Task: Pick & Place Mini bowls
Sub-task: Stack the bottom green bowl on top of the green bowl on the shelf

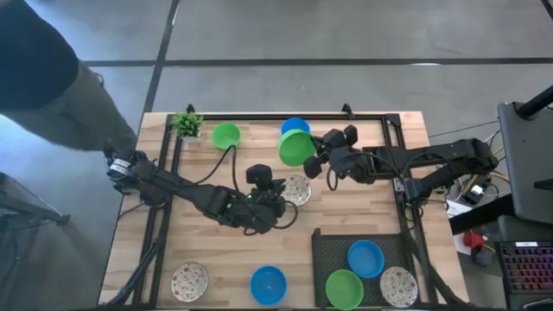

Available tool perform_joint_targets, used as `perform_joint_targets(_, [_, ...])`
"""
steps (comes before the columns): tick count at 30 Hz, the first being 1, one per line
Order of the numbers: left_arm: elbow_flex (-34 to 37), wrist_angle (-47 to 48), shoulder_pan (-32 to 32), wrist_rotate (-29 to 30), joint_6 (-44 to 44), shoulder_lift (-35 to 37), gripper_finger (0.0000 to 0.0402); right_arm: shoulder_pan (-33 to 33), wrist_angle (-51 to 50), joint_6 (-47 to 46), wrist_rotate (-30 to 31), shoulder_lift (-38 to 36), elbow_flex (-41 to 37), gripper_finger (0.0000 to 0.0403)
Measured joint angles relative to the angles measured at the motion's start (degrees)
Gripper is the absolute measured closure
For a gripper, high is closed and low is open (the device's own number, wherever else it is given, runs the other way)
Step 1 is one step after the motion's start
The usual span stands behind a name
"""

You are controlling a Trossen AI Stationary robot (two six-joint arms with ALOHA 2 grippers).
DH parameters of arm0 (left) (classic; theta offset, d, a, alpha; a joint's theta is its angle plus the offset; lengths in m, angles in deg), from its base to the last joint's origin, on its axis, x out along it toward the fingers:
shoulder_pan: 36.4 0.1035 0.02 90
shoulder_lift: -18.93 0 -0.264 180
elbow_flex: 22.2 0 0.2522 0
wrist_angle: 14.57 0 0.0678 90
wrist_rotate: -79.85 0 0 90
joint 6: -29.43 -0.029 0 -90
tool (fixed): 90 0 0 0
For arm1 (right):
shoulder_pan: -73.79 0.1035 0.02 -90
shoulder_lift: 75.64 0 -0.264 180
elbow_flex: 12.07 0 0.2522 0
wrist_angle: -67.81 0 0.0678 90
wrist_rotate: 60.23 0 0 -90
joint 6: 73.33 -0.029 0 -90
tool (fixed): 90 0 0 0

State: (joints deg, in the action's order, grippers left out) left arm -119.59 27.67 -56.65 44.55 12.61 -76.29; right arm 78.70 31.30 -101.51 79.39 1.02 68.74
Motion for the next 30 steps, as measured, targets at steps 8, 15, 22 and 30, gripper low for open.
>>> perform_joint_targets(8, [0.0,0.9,0.0,0.0,1.2,0.0,0.0314,0.0,-2.3,0.3,1.5,-2.1,0.0,0.0392])
perform_joint_targets(15, [0.1,1.3,-0.1,0.0,5.1,0.0,0.0314,0.0,-5.9,-0.2,1.4,-5.7,0.0,0.0392])
perform_joint_targets(22, [0.1,3.0,0.0,0.0,12.9,0.6,0.0314,0.1,-9.9,-0.4,-3.0,-11.4,0.0,0.0392])
perform_joint_targets(30, [0.1,5.2,0.8,0.0,19.0,2.1,0.0314,0.6,-18.9,-4.8,-10.9,-17.1,0.0,0.0392])
